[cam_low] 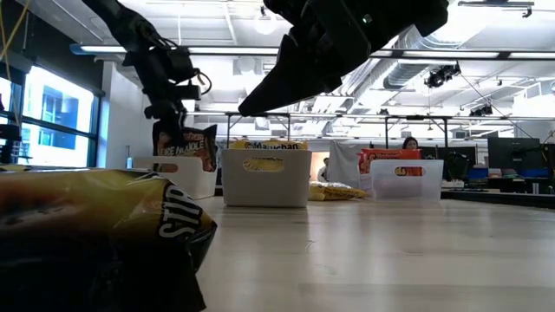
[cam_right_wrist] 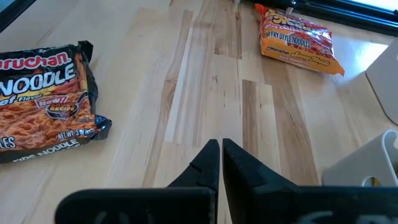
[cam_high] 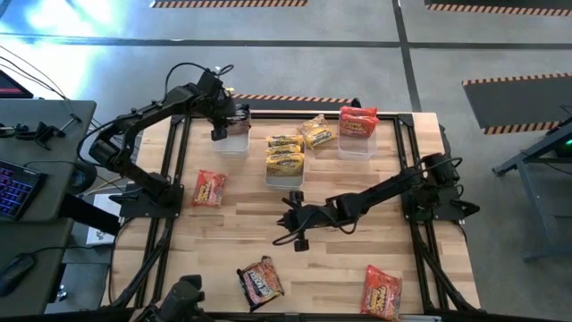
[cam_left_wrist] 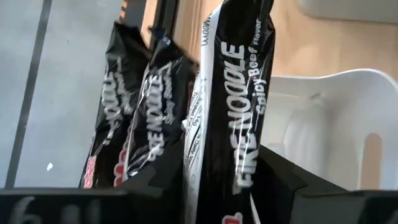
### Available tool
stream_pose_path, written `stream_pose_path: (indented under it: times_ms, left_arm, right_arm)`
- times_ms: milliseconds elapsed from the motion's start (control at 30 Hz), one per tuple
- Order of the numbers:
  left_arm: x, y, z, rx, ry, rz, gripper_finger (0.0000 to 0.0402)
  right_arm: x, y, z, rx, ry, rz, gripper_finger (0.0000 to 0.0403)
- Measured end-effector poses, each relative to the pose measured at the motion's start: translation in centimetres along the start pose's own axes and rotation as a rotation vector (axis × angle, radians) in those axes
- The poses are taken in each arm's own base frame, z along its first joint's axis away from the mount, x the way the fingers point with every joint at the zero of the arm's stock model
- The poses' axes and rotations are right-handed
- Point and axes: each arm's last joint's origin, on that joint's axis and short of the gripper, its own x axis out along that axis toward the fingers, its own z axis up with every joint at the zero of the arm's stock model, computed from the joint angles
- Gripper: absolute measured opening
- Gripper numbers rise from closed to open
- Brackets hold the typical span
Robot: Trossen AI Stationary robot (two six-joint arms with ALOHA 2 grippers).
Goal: Sort Maruchan noodles
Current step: Put the top black noodle pack into the white bin
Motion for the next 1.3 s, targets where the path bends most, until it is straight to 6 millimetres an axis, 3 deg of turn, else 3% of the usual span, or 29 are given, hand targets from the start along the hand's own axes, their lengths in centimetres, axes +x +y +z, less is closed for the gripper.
stream_pose_path:
  times_ms: [167, 433, 967, 1300]
  left_arm:
    - [0.0, 0.0, 0.1, -0.004, 0.035, 0.032, 0.0160]
    - [-0.2, -0.5, 1.3, 0.046, 0.063, 0.076, 0.0147]
    - [0.0, -1.3, 1.5, 0.158, 0.115, 0.071, 0.0060]
    - [0.7, -1.5, 1.0, 0.131, 0.131, 0.093, 0.0093]
  right_arm:
    - [0.0, 0.0, 0.0, 0.000, 0.000, 0.000, 0.0002]
    - [0.0, 0.0, 0.0, 0.000, 0.000, 0.000, 0.0002]
    - [0.0, 0.1, 0.0, 0.000, -0.001, 0.035, 0.0002]
    - [0.0, 0.1, 0.0, 0.000, -0.002, 0.041, 0.0002]
